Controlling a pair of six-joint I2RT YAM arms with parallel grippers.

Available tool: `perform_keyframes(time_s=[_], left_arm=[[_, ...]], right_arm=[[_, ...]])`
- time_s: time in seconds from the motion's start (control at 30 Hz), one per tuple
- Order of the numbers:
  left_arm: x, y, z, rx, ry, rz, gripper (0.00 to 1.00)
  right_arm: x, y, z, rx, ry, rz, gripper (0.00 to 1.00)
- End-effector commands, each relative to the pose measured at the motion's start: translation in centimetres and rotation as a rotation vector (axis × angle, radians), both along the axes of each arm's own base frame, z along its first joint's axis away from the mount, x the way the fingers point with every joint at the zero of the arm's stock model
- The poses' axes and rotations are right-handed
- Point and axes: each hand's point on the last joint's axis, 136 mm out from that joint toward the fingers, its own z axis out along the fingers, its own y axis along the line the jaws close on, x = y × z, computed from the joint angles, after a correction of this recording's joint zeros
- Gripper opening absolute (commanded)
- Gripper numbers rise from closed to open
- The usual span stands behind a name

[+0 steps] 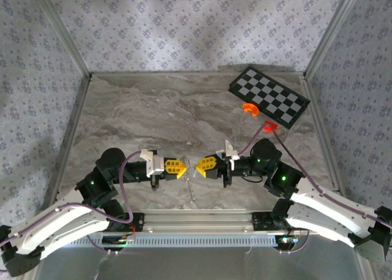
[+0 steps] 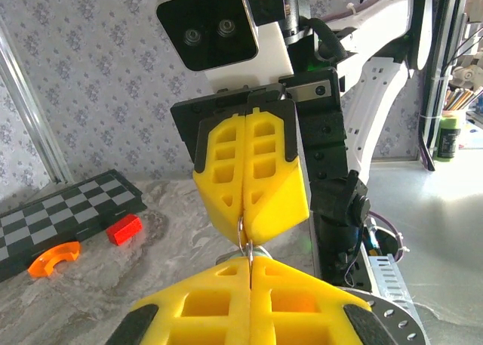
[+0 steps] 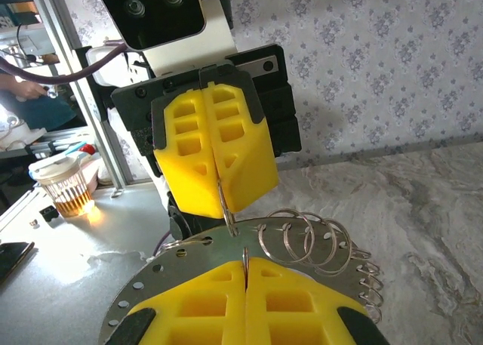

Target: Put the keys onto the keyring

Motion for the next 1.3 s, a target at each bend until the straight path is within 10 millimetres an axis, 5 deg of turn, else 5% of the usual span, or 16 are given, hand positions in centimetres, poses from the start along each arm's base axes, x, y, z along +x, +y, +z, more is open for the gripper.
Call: perform_keyframes(time_s=[0.0, 1.27], left_arm=[[-0.47, 0.13, 2.01, -0.069, -0.045, -0.026, 0.00], [-0.59, -0.03, 2.23, -0.078, -0.034, -0.039, 0.00]], right_arm=[[-0.58, 0.12, 0.53, 0.027, -0.012, 0.027, 0.00], [-0.47, -0.04, 1.01, 0.064, -0.055, -0.013, 0.00]])
